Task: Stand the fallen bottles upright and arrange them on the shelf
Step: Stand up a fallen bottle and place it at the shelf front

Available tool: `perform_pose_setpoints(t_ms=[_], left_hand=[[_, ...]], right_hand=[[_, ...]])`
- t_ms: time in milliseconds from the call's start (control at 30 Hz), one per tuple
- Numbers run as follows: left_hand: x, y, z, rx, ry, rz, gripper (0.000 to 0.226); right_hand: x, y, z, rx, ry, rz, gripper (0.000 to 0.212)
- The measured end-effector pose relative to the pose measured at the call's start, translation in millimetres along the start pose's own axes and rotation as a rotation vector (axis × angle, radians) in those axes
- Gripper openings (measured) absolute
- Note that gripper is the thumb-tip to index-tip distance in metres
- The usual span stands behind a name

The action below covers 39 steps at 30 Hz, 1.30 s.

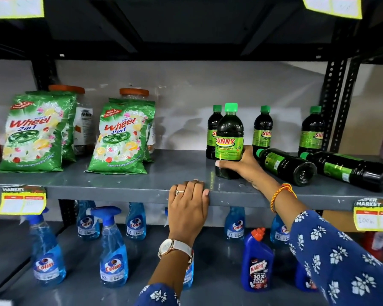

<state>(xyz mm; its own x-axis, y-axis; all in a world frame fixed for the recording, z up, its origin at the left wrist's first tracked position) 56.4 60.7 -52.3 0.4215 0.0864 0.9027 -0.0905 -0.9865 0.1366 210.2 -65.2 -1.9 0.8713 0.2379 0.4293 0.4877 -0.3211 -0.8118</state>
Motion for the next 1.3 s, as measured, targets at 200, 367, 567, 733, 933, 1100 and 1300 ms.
perform_pose_setpoints(t_ms=[200,367,567,733,933,1100,1300], left_hand=[[-0.4,0.5,0.3,-0.002,0.004,0.002,0.033],[-0.9,-0.2,2.2,-0.011,-0.029,-0.002,0.033],[-0.8,-1.3,1.0,-0.011,-0.052,-0.018,0.030],[-0.1,-0.9,-1.5,-0.017,-0.099,-0.034,0.029],[0.2,2.2,-4.6,-0.006,-0.138,-0.045,0.030],[0.6,5.9,-10.2,-0.015,-0.153,-0.033,0.033],[1.5,6.2,-12.0,-0.033,-0.168,-0.042,0.036]], right_hand=[[2.9,3.4,3.7,-0.022,-0.034,-0.011,0.054],[2.0,1.9,3.4,0.074,-0.038,-0.020,0.055],[-0.3,4.8,-1.2,-0.003,-0.010,-0.007,0.061],[-11.0,-3.6,-2.9,-0.042,-0.040,-0.023,0.054],[-38.3,-15.0,-9.6,-0.078,-0.055,-0.066,0.060],[-52.8,-21.4,-14.4,-0.105,-0.044,-0.100,0.063],[-58.2,-23.4,-16.2,-0.099,-0.033,-0.131,0.060]])
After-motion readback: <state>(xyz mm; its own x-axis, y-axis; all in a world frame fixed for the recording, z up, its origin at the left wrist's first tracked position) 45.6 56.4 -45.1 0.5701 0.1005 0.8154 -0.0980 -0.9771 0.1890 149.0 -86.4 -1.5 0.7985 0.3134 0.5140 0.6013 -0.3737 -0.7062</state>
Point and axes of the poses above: each hand's wrist, its own x-axis towards the middle knuckle, its own z-axis out of the palm, y = z × x, the point moved 8 cm from there along x, towards the middle knuckle, and after that the axes turned 6 degrees about -x, right-handed, at the moved point
